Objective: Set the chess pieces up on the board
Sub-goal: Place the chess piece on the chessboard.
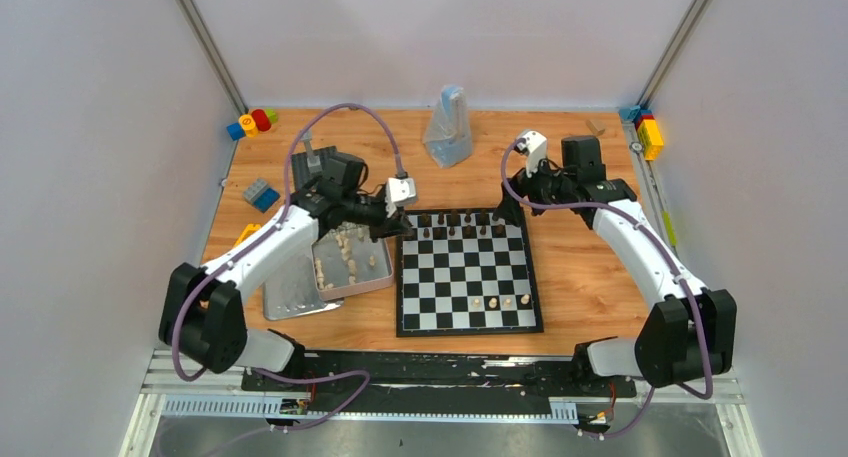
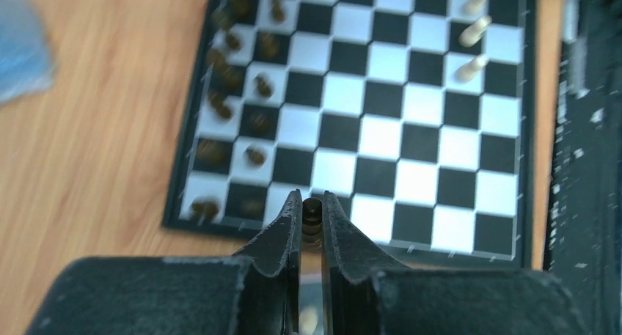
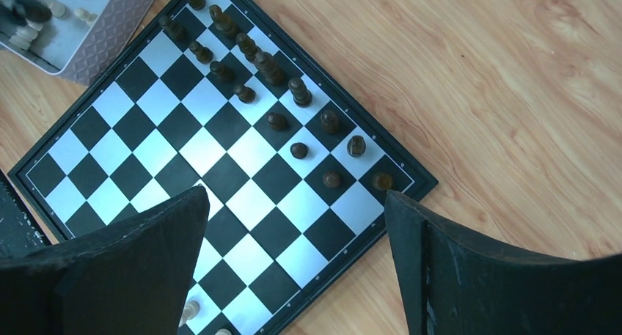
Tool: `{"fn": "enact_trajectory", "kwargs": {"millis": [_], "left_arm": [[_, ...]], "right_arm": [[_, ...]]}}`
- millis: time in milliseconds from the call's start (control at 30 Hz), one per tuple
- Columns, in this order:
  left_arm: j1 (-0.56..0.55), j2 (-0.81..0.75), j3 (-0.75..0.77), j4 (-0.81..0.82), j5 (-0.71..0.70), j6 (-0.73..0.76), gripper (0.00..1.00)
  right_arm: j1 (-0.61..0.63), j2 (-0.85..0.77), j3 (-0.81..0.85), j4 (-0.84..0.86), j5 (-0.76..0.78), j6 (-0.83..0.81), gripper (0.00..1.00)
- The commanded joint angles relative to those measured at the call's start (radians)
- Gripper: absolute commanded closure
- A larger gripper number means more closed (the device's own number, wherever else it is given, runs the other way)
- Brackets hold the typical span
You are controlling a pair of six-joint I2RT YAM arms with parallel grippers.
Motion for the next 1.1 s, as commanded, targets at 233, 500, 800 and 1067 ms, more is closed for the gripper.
{"fn": "enact_trajectory", "kwargs": {"millis": [233, 500, 800, 1067], "left_arm": [[-0.240, 0.271, -0.058, 0.613, 0.270, -0.277, 0.98], [-0.278, 0.460, -0.143, 1.013, 0.291, -0.375, 0.99], [-0.280, 0.525, -0.176, 1.108, 0.282, -0.365, 0.93], [-0.281, 0.530, -0.194, 1.108, 0.269, -0.332, 0.83]], "right_arm": [[-0.113, -0.091, -0.069, -0.001, -0.032, 0.023, 0.09], [-0.139, -0.076, -0.074, -0.001, -0.061, 0.028, 0.09], [-0.140, -0.066, -0.081, -0.002, -0.077, 0.024, 0.09], [-0.140, -0.056, -0.083, -0.007, -0.087, 0.020, 0.09]]}}
